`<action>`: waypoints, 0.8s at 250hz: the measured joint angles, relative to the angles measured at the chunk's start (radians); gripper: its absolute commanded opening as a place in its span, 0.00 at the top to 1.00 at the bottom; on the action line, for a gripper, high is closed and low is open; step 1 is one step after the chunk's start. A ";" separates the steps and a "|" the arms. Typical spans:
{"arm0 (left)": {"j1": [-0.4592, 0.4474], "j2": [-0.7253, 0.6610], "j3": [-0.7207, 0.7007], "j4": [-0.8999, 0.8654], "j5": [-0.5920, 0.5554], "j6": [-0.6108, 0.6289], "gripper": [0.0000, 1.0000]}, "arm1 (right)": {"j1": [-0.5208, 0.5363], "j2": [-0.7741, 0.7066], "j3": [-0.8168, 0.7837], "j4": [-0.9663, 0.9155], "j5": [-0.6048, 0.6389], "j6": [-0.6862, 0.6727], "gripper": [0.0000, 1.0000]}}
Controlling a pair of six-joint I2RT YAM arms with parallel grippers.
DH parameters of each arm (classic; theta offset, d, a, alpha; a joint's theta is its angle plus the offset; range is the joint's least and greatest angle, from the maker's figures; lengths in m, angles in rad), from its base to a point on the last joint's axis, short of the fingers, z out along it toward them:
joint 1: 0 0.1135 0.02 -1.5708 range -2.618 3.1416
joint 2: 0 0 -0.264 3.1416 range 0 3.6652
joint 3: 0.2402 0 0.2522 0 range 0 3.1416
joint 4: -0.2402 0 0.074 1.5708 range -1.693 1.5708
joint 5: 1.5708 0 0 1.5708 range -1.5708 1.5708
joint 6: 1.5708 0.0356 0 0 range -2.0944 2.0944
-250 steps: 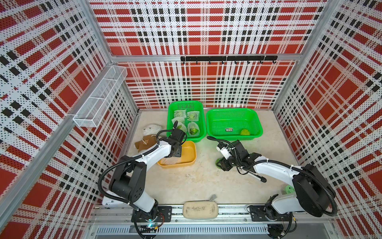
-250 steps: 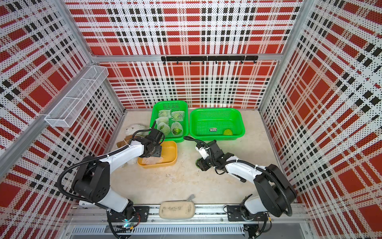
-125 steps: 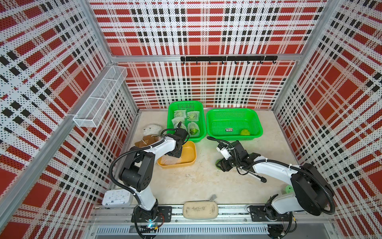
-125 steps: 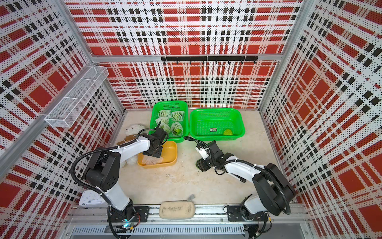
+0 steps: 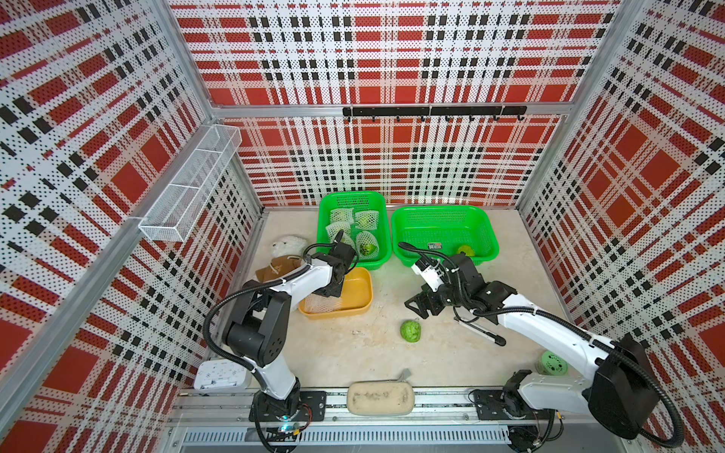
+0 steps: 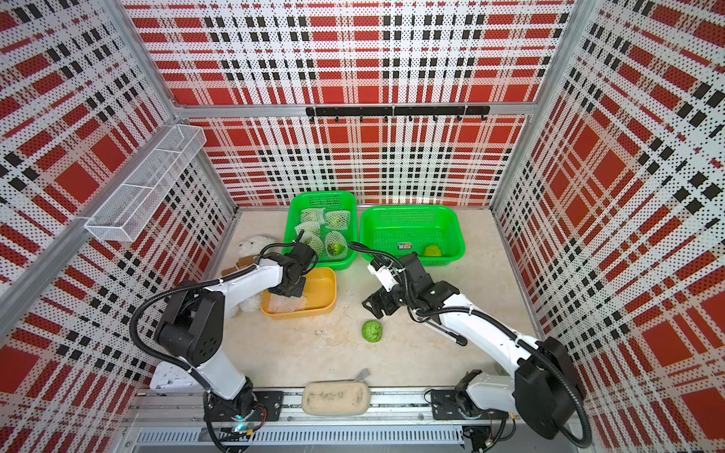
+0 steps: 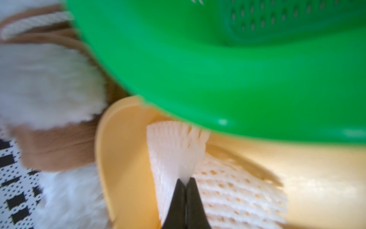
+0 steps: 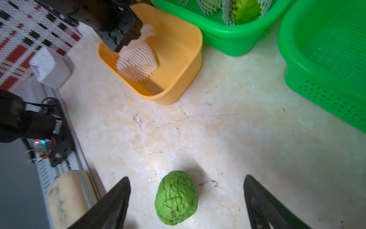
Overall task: Sleeve custard apples in foam nets
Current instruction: Pick up the foam net from the storage box, then open the foam net.
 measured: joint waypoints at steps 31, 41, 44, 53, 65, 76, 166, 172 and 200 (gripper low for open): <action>-0.013 -0.122 0.002 -0.030 -0.016 0.006 1.00 | -0.019 0.001 0.051 -0.005 -0.101 0.060 0.08; -0.027 -0.166 0.004 -0.037 -0.017 0.016 1.00 | -0.030 0.003 0.066 0.000 -0.137 0.085 0.04; -0.032 -0.180 0.005 -0.038 -0.016 0.018 1.00 | -0.034 0.003 0.071 0.003 -0.151 0.098 0.04; -0.054 -0.229 0.007 -0.041 -0.010 0.040 1.00 | -0.044 0.003 0.084 0.015 -0.186 0.123 0.04; -0.085 -0.288 0.008 -0.036 0.008 0.069 1.00 | -0.056 0.003 0.098 0.039 -0.235 0.162 0.03; -0.119 -0.356 0.007 -0.027 0.049 0.104 1.00 | -0.064 0.003 0.110 0.068 -0.277 0.191 0.03; -0.124 -0.855 -0.135 0.314 0.777 0.226 1.00 | -0.148 0.002 0.080 0.474 -0.591 0.427 0.05; -0.110 -0.872 -0.156 0.354 0.832 0.210 1.00 | -0.157 0.002 0.066 0.520 -0.607 0.454 0.05; -0.050 -0.919 -0.257 0.594 1.028 0.084 1.00 | -0.158 0.003 -0.005 0.745 -0.673 0.583 0.07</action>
